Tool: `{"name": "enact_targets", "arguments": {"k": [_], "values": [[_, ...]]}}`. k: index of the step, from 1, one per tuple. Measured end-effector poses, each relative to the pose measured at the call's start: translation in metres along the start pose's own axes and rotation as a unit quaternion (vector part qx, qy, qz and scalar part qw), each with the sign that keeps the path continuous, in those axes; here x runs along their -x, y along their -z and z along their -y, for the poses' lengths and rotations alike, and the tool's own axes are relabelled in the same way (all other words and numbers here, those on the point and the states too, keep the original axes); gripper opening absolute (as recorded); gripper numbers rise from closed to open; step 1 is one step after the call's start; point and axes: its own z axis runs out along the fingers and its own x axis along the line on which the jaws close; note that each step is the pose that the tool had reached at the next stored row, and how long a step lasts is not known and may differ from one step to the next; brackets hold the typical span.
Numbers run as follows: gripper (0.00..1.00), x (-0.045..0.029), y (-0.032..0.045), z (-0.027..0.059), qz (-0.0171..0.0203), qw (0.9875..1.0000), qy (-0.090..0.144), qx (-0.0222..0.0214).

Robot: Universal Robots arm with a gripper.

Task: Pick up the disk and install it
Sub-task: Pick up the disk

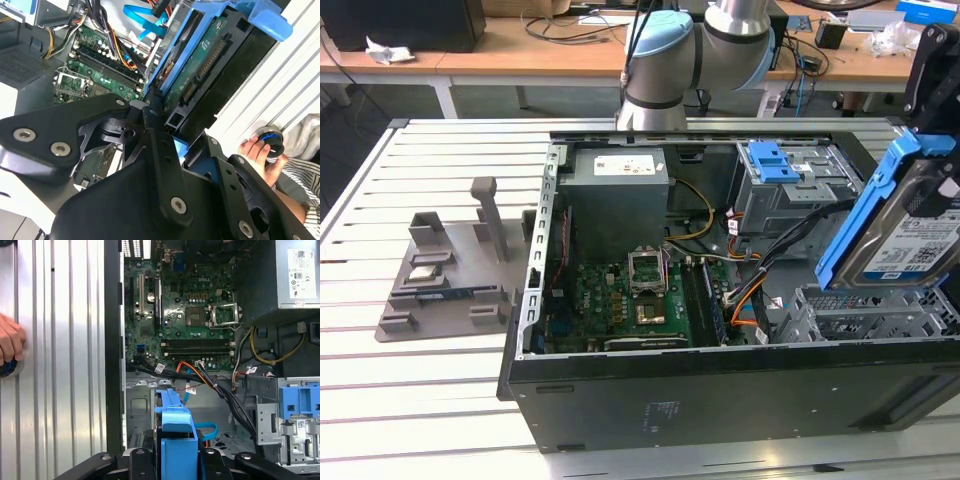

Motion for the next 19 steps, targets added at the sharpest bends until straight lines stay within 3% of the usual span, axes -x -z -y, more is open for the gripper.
{"name": "enact_targets", "arguments": {"k": [5,19], "values": [[0.36,0.0014,-0.0055,0.0005,0.0001,1.0,0.0,0.0],[0.36,0.0014,-0.0057,0.0007,0.0002,1.0,0.0,0.0]]}}
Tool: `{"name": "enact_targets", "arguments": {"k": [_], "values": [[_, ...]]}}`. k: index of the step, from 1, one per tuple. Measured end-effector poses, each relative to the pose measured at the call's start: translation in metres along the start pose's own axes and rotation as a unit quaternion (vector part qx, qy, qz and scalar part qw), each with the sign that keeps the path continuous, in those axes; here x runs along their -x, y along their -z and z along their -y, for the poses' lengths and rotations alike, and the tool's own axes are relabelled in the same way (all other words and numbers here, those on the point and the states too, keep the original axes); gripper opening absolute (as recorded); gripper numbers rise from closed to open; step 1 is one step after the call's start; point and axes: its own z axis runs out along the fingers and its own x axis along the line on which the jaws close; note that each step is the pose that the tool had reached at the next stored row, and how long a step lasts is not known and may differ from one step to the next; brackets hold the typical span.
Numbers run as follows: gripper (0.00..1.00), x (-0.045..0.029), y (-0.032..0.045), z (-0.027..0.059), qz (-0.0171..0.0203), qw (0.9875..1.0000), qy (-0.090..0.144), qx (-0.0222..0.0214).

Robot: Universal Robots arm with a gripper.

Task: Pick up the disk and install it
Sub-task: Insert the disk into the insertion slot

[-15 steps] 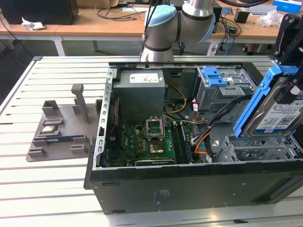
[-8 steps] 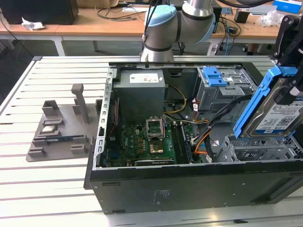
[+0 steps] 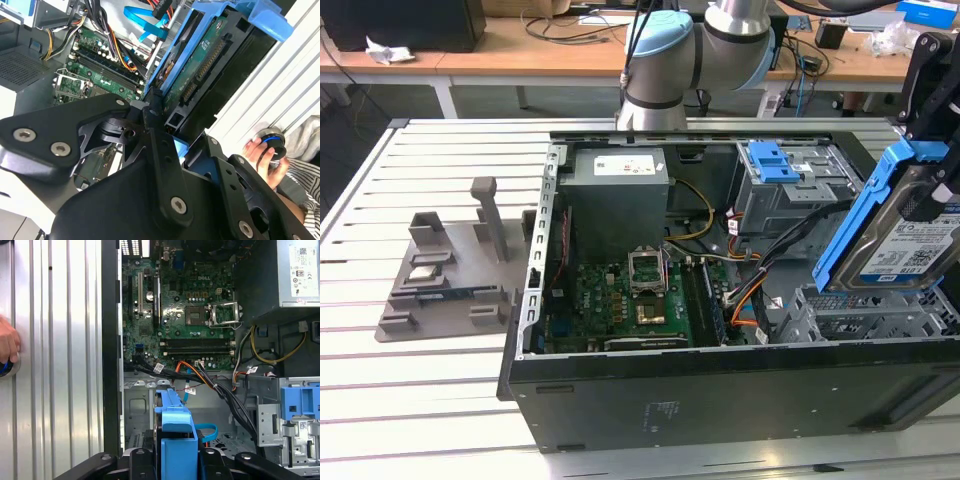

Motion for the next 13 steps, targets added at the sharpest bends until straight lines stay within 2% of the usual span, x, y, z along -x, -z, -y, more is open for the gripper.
{"name": "enact_targets", "arguments": {"k": [10,13], "values": [[0.36,0.001,-0.0017,0.0007,0.0,1.0,0.0,0.0],[0.36,0.0011,-0.009,0.002,0.0,1.0,0.0,0.0001]]}}
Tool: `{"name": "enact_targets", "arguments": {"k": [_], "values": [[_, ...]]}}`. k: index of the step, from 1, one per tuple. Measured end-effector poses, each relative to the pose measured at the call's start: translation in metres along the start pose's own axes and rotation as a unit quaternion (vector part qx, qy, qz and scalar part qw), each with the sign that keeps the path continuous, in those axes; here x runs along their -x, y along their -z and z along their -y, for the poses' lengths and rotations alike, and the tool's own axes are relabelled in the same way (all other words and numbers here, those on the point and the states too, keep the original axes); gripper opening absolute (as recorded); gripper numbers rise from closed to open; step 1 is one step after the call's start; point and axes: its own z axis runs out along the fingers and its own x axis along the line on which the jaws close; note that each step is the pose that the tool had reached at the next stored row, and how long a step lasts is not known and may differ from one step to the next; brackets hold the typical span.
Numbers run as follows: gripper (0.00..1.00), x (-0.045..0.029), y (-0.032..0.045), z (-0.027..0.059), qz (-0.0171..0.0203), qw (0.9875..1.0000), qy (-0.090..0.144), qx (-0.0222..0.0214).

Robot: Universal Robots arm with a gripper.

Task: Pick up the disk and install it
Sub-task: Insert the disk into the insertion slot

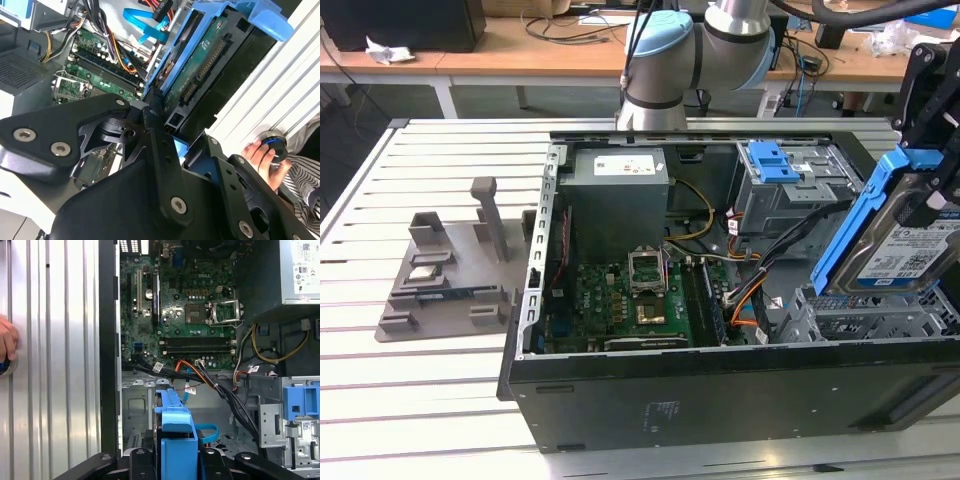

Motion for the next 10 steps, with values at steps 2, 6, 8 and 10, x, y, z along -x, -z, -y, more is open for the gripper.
{"name": "enact_targets", "arguments": {"k": [2,6,8,10], "values": [[0.36,0.0003,-0.0021,0.0001,0.0001,1.0,0.0,0.0],[0.36,0.0001,-0.0082,-0.0012,0.0001,1.0,0.0,0.0001],[0.36,0.0001,-0.0095,-0.0018,0.0001,1.0,0.0,0.0],[0.36,0.0001,-0.0117,-0.0018,-0.0001,1.0,0.0,0.0]]}}
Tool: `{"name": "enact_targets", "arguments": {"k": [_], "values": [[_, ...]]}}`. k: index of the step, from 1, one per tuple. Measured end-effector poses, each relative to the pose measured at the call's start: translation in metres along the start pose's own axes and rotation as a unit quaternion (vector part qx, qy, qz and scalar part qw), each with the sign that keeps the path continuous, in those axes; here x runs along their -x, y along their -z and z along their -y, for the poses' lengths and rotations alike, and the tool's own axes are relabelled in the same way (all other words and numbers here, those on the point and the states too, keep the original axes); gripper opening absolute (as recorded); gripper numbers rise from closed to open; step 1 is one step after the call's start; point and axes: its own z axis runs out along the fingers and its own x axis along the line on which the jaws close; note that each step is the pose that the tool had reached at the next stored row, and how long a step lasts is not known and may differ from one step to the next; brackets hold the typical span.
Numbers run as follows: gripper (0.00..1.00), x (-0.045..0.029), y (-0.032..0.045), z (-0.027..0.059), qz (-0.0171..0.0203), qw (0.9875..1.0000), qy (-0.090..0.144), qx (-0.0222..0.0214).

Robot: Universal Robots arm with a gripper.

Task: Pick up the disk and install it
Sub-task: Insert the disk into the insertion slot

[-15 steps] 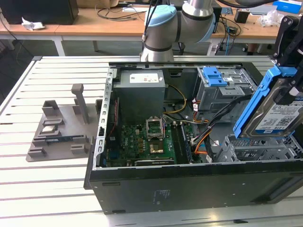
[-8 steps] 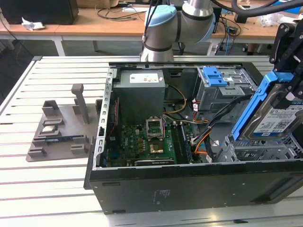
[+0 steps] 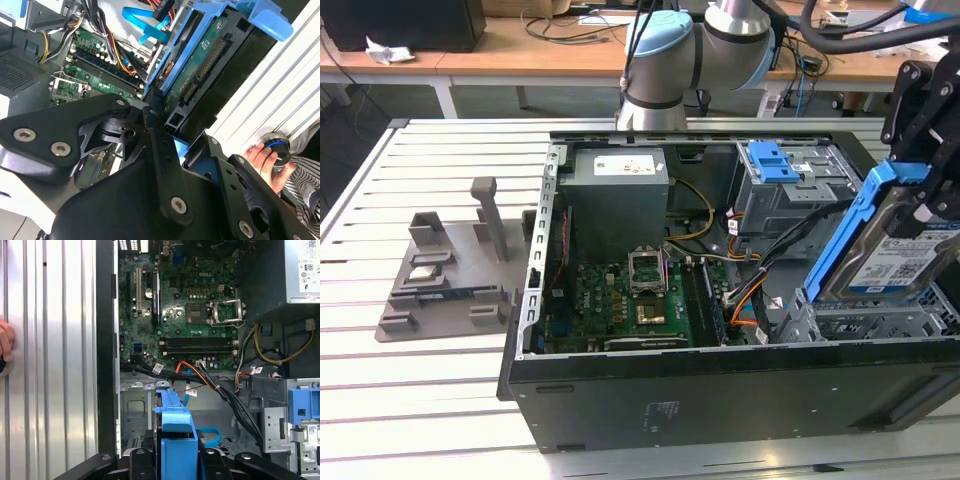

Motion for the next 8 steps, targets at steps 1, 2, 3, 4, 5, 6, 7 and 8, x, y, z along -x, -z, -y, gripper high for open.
{"name": "enact_targets", "arguments": {"k": [1,2,3,4,5,6,7,8], "values": [[0.36,-0.0001,-0.0013,0.0,0.0,1.0,0.0,0.0],[0.36,-0.0002,-0.003,0.0,0.0001,1.0,0.0,0.0],[0.36,-0.0002,-0.0041,0.0001,0.0,1.0,0.0,0.0],[0.36,-0.0003,-0.0056,0.0002,-0.0001,1.0,0.0,-0.0001],[0.36,-0.0003,-0.0074,0.0003,0.0,1.0,0.0,-0.0001],[0.36,-0.0004,-0.0097,0.0004,0.0,1.0,0.0,0.0],[0.36,-0.0004,-0.0114,0.0004,0.0,1.0,0.0,0.0001],[0.36,-0.0005,-0.0138,0.0005,0.0,1.0,0.0,0.0001]]}}
